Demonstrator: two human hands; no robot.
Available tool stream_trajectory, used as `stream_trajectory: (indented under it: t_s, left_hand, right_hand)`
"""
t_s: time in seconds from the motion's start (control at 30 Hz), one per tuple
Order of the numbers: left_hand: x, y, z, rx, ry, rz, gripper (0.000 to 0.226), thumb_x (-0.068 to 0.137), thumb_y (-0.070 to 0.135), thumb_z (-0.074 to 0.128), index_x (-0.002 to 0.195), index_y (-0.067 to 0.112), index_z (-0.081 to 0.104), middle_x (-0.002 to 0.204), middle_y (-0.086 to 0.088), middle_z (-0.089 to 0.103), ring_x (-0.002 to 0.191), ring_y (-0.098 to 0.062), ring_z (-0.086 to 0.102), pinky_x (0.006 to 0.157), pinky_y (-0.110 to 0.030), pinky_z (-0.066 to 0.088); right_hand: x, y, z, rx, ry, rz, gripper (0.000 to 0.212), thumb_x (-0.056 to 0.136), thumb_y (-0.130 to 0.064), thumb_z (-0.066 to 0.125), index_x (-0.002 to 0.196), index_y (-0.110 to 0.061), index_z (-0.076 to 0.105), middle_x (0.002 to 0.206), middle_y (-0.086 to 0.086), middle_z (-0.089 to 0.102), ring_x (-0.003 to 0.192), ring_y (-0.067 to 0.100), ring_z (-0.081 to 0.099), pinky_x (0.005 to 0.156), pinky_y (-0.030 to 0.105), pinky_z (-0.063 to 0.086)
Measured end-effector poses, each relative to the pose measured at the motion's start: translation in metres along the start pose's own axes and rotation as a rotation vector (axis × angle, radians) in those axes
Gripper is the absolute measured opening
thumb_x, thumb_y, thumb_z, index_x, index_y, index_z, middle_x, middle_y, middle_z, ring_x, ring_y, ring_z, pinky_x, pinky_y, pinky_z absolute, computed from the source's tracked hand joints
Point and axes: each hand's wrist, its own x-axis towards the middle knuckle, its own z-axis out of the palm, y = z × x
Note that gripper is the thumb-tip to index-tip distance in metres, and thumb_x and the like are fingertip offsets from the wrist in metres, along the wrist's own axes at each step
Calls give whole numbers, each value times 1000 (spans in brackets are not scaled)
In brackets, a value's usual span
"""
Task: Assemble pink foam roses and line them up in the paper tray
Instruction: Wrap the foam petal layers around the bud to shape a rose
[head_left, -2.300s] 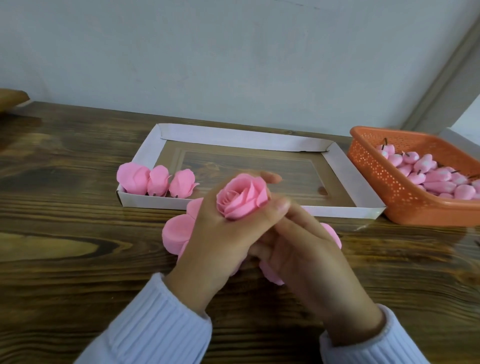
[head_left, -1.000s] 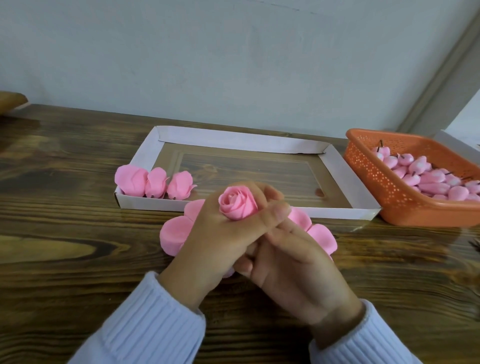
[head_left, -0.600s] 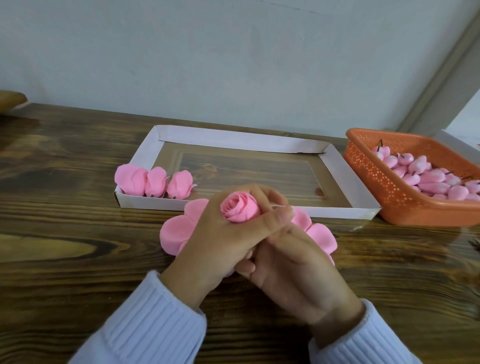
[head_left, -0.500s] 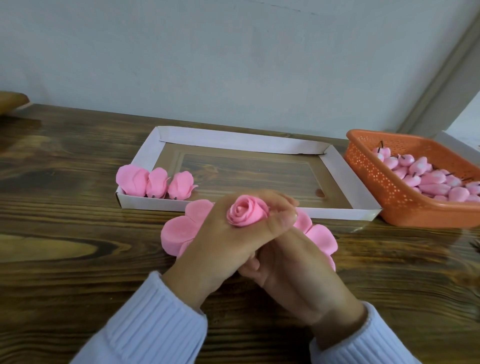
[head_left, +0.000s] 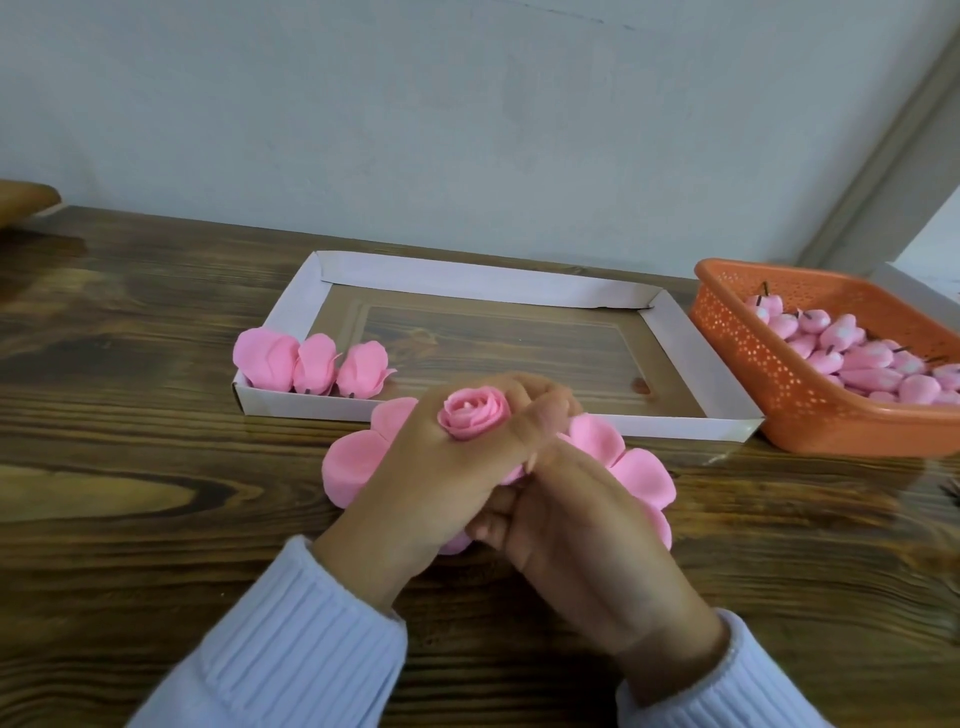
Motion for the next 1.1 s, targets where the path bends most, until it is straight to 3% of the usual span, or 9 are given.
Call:
stream_trajectory:
  t_s: [0.07, 0.13, 0.4, 0.47, 0.57, 0.7, 0.87, 1.03, 1.1]
  left_hand:
    - [1, -1, -1, -19, 77, -31, 34, 60, 55, 68, 73, 25, 74, 98, -5, 75, 89, -35, 72, 62, -42, 49]
    - [2, -1, -2, -54, 93, -63, 40, 60, 59, 65, 77, 25, 75, 100, -2, 75, 87, -30, 73, 54, -30, 46]
    - [-1, 3, 5, -185, 26, -55, 21, 76, 30, 60, 66, 15, 70, 76, 8, 74, 36, -1, 50, 33, -11, 30]
    - [0, 3, 5, -204, 60, -61, 29, 77, 33, 68, 59, 11, 67, 84, 3, 75, 57, -7, 65, 37, -15, 40]
    - [3, 0, 4, -157, 116, -81, 63, 69, 45, 76, 89, -13, 63, 87, 0, 75, 75, -15, 70, 51, -25, 52]
    - [4, -7, 4, -105, 66, 1, 17, 75, 37, 73, 83, 22, 73, 91, 0, 75, 81, -16, 71, 58, -27, 54]
    - [1, -11, 7, -1, 67, 164, 46, 77, 32, 76, 117, 24, 54, 106, 2, 74, 99, -17, 70, 79, -23, 57]
    - [1, -7, 7, -39, 108, 160, 38, 75, 33, 72, 106, 22, 52, 82, 9, 74, 65, -4, 67, 55, -16, 52]
    - [1, -3, 7, -74, 88, 149, 43, 74, 37, 72, 104, 17, 51, 72, 10, 70, 49, 2, 56, 45, -13, 44]
  right_hand:
    - [-1, 0, 1, 20, -25, -56, 25, 88, -15, 50, 106, -10, 67, 91, 11, 63, 78, 17, 60, 67, 26, 50]
    - [-1, 0, 1, -11, -31, -111, 26, 87, -15, 55, 111, -9, 65, 96, 13, 61, 81, 16, 60, 70, 25, 51]
    - [0, 5, -1, -181, 50, -158, 26, 91, -27, 50, 94, -12, 72, 78, 9, 65, 70, 18, 59, 69, 34, 49]
    - [1, 6, 0, -215, 46, -177, 25, 92, -26, 53, 103, -14, 72, 89, 14, 69, 79, 25, 64, 75, 39, 54]
    - [1, 6, -1, -336, 68, -243, 25, 91, -19, 57, 113, -17, 67, 103, 20, 70, 89, 36, 65, 88, 52, 52]
    - [0, 3, -1, -232, 67, -237, 28, 87, -22, 59, 113, -18, 69, 113, 19, 69, 106, 33, 64, 92, 47, 50]
    - [0, -5, 1, 57, 34, -197, 38, 88, -23, 53, 116, 1, 64, 112, 22, 66, 110, 33, 60, 94, 39, 52]
    - [2, -4, -3, 131, 71, -159, 31, 87, -24, 52, 101, -2, 67, 105, 24, 58, 107, 38, 47, 102, 55, 38]
    - [2, -4, -3, 138, 73, -155, 34, 82, -30, 58, 99, -2, 68, 97, 23, 54, 98, 34, 47, 93, 48, 42]
